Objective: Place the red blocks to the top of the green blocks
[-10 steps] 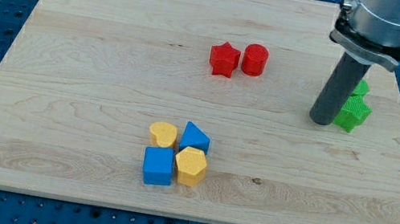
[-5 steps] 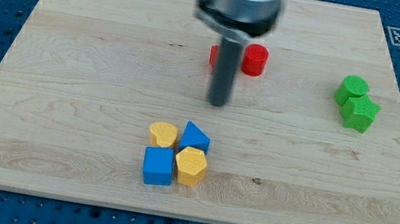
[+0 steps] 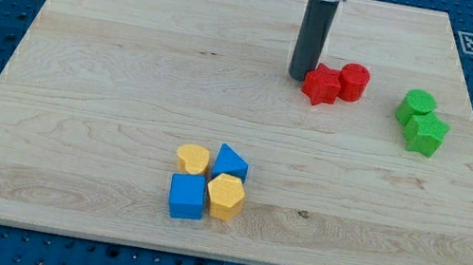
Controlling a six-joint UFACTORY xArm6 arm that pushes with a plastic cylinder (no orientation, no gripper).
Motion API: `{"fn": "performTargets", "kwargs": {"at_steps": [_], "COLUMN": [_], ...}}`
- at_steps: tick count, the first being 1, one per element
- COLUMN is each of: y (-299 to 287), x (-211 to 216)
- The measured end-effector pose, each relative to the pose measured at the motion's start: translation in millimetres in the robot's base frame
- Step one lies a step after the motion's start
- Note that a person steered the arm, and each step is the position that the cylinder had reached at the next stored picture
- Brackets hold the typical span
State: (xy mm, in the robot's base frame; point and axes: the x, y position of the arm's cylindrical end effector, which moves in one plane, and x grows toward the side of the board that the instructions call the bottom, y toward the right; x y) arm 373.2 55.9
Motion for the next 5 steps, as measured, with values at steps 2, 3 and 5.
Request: {"fn": "performTargets", "kwargs": {"at_steps": [2, 3, 5], "y": [-24, 13, 76], "x": [55, 41, -1]}}
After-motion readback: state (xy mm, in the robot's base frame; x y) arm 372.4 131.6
